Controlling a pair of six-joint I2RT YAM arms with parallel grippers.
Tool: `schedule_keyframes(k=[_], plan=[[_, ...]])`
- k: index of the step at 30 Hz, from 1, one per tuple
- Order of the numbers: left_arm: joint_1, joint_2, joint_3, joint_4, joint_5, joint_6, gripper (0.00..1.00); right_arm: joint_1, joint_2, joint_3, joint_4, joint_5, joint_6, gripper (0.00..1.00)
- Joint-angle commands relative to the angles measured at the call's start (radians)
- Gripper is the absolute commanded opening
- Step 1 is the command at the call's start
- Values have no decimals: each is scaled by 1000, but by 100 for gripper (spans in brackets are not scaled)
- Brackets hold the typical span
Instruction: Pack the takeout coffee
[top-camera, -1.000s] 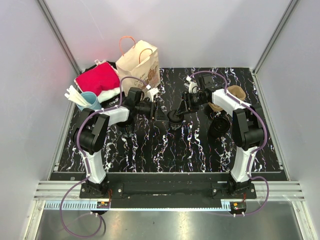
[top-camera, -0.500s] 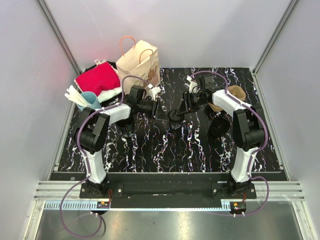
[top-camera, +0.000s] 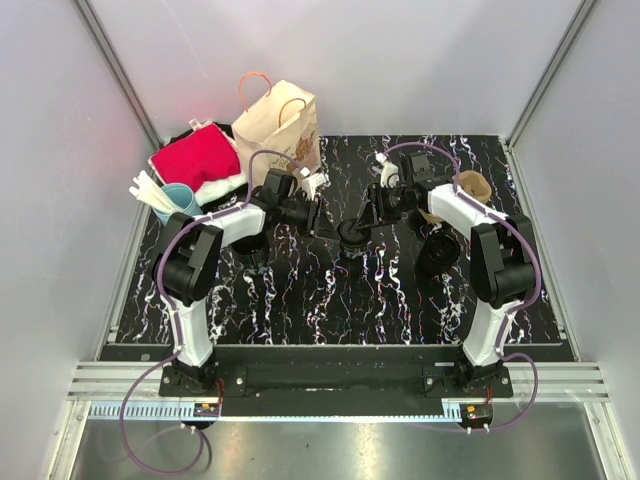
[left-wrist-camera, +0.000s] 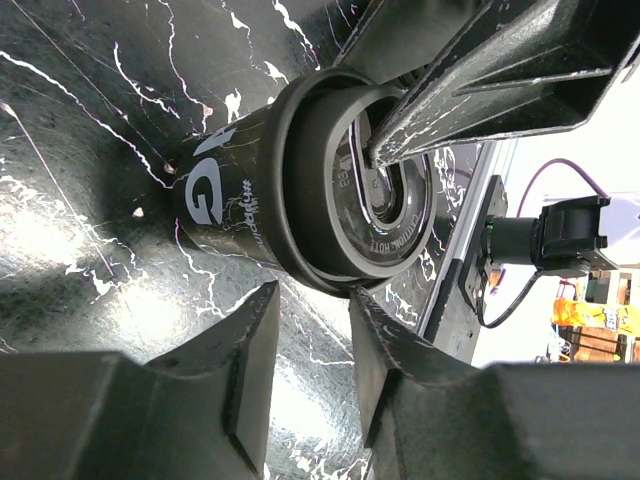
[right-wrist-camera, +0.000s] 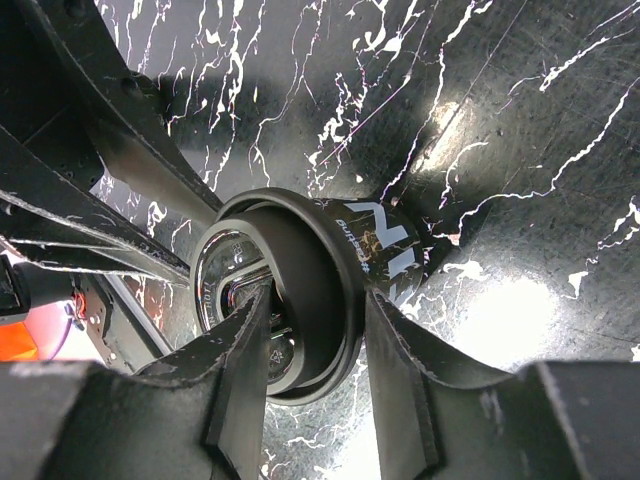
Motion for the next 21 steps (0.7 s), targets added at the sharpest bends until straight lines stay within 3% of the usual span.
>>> schedule_keyframes(k=[1, 6, 15, 21], plan=[[0, -51, 14, 51, -55, 43, 41, 29, 2, -50, -61, 78, -41, 45], [-1, -104, 37, 13, -61, 98, 47, 30, -3, -59, -49, 86, -35, 44], [-40, -107, 46, -4, -64, 98, 48, 30, -4, -62, -41, 95, -25, 44], [-86, -184, 28, -24, -212, 199, 48, 29, -4, -62, -35, 98, -22, 44]])
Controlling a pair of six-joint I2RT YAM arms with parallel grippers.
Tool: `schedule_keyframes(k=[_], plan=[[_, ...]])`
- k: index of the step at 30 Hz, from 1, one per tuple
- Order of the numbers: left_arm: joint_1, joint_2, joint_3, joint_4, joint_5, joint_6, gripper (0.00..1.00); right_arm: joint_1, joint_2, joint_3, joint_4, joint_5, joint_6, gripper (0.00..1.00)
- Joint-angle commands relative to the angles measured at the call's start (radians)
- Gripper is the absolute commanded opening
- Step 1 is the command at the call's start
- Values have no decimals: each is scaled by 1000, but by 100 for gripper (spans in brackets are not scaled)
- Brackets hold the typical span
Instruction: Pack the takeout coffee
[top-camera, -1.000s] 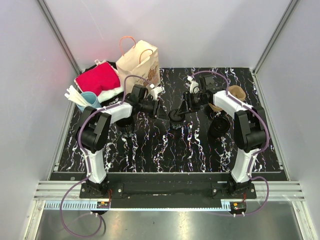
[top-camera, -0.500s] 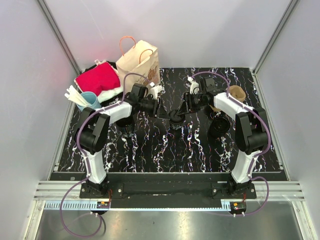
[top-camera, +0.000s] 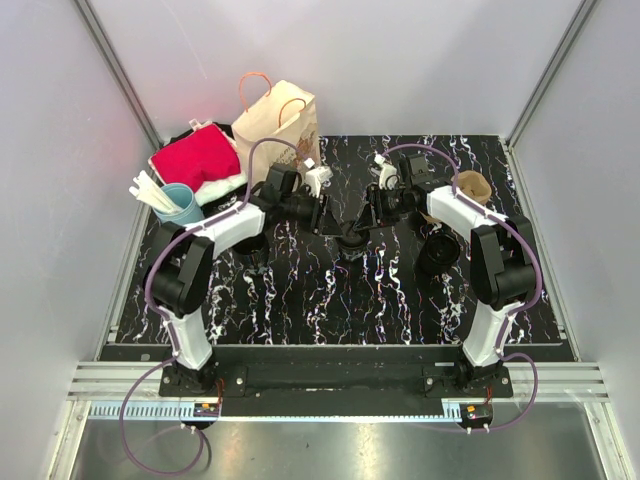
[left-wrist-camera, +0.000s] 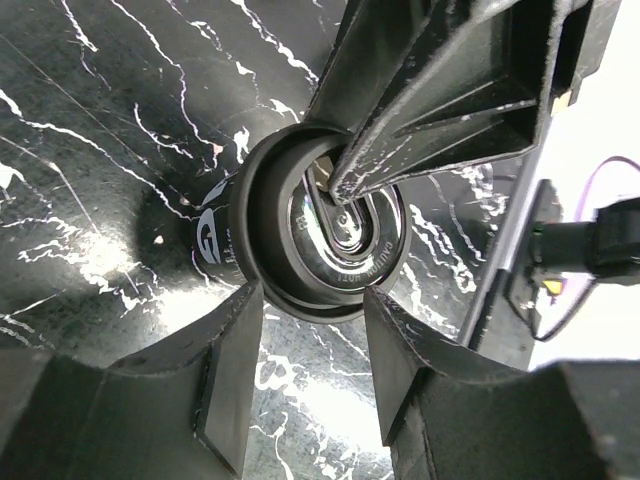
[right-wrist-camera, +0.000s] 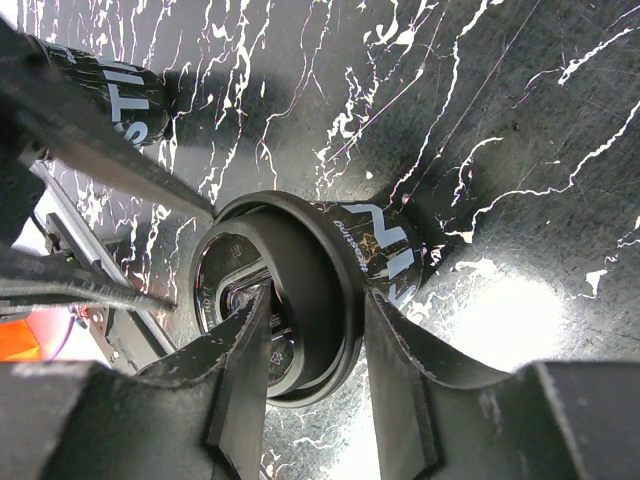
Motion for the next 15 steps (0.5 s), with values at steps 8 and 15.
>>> schedule_keyframes(k=[8, 15], plan=[[-154, -211, 19, -62, -402, 298, 47, 17, 10, -40, -51, 101, -34, 44], [-321, -266, -43, -69, -625, 452, 47, 17, 11, -40, -50, 107, -34, 44]])
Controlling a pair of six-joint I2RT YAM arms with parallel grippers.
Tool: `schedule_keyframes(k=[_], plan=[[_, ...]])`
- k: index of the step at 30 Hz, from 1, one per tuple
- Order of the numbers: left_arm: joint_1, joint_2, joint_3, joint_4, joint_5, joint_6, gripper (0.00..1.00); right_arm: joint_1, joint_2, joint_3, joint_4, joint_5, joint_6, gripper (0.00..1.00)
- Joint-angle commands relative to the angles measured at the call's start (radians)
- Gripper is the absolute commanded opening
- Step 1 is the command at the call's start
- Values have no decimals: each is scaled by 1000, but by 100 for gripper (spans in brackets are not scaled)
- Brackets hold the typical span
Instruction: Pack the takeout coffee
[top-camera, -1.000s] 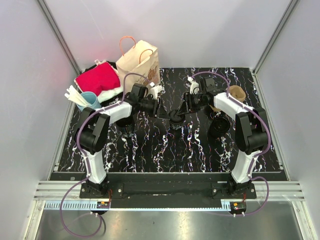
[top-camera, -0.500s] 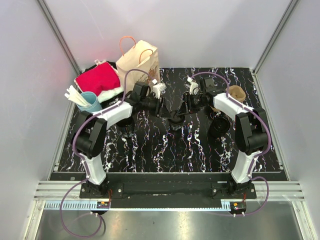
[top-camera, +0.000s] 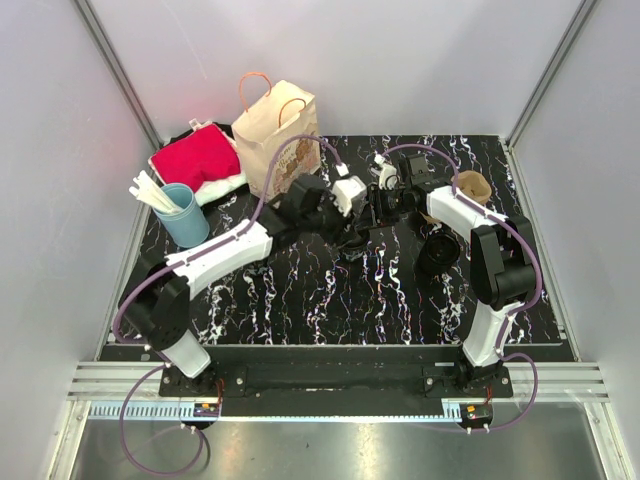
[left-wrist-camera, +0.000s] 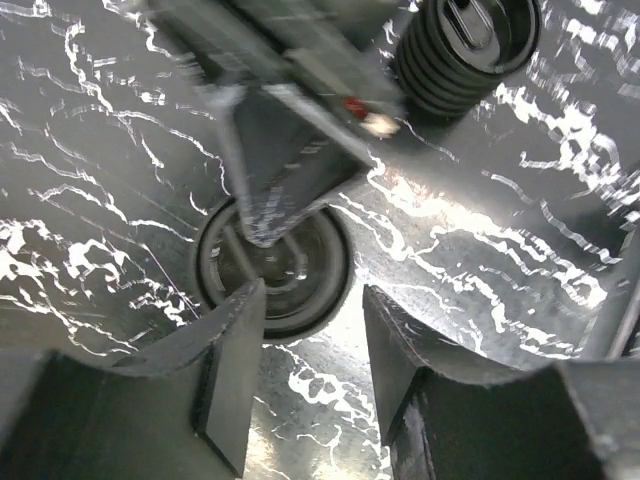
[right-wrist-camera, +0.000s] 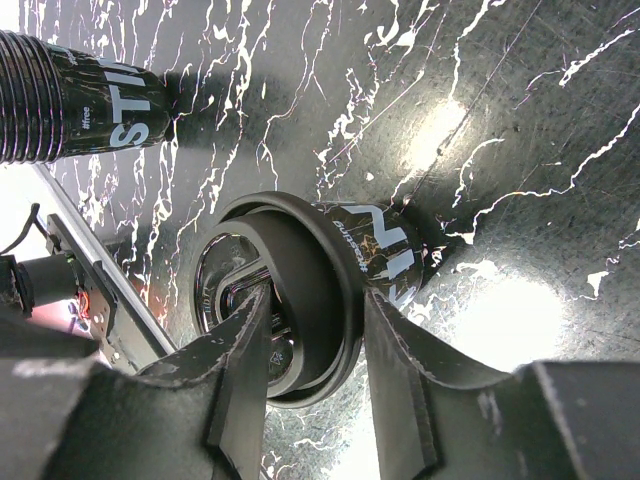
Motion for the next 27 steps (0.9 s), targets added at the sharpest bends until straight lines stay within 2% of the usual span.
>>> schedule_keyframes(k=[1, 5, 11, 19, 27], plan=[[-89, -46, -38, 6, -191, 144, 46, 17, 13, -38, -56, 109, -38, 44], [-121, -43, -53, 0, -175, 178, 45, 17, 15, -38, -55, 109, -38, 44], [-121, -29, -58, -15, -64, 234, 45, 17, 15, -38, -56, 109, -38, 44], [-121, -26, -154, 84, -20, 432, 45, 17, 13, -39, -55, 109, -39, 44], [-121, -43, -248, 204, -21, 504, 45, 17, 21, -39, -56, 110, -39, 44]])
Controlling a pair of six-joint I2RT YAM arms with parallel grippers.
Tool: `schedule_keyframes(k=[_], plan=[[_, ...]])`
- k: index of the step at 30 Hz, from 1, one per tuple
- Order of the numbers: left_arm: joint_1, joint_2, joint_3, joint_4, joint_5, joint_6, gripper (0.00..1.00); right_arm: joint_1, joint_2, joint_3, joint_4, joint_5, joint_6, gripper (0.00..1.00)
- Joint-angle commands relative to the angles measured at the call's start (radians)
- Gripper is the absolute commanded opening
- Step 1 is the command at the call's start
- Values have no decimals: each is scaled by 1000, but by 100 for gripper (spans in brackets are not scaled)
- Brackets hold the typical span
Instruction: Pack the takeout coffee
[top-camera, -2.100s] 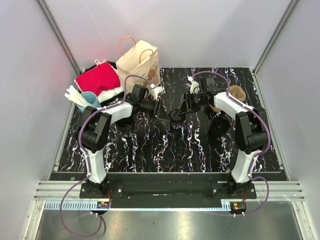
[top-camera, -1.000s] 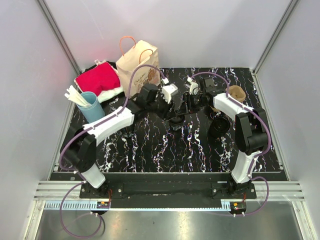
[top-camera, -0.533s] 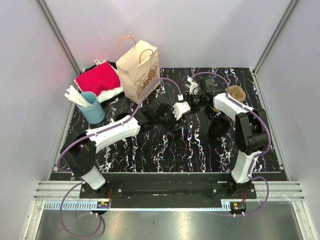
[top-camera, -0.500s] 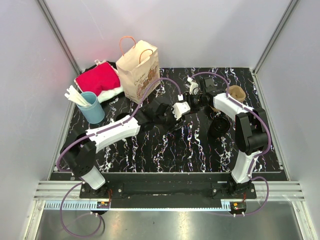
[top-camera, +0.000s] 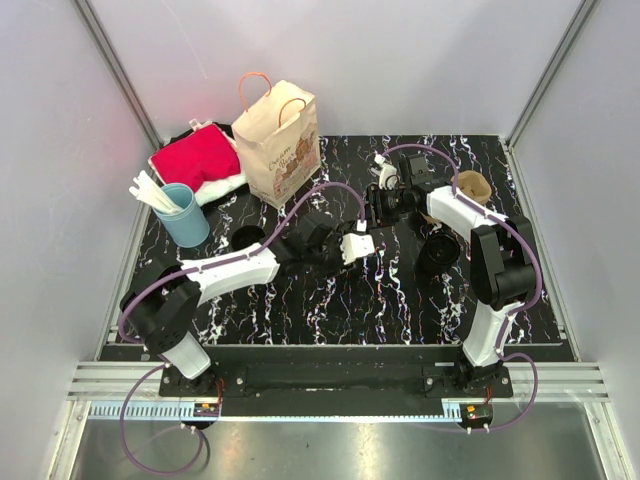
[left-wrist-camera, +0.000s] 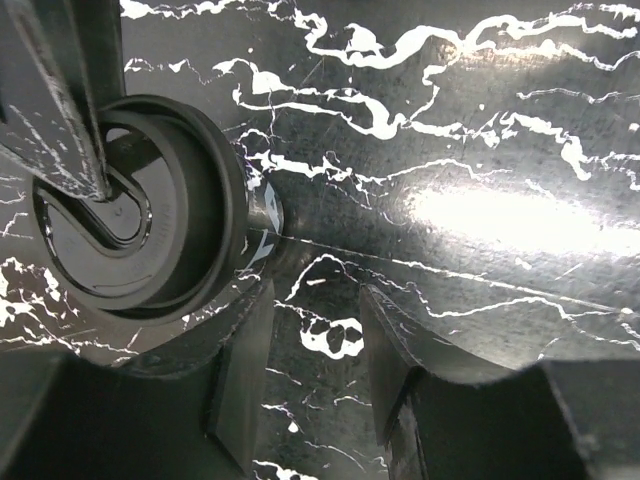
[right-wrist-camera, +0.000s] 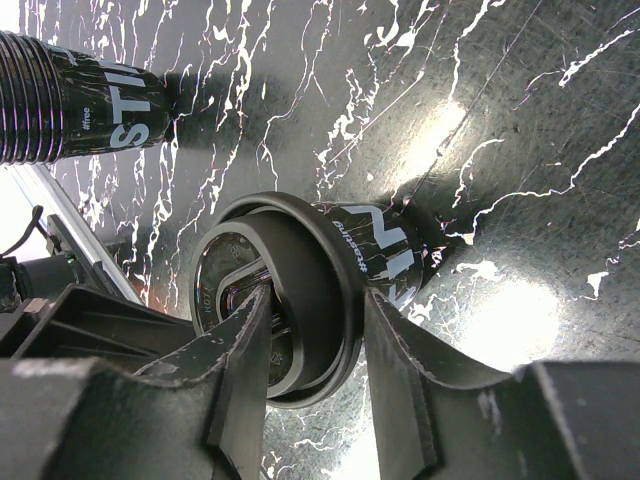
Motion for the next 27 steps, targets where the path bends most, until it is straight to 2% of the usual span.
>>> schedule_keyframes(k=[1, 13, 27], plan=[[0, -27, -18, 138, 34, 70, 45, 17, 21, -37, -58, 110, -41, 44], [-13, 22, 19, 124, 47, 67, 44, 17, 22, -38, -57, 107, -46, 44], [-55, 85, 43, 123, -9, 63, 42, 17, 22, -44, -57, 108, -46, 44]])
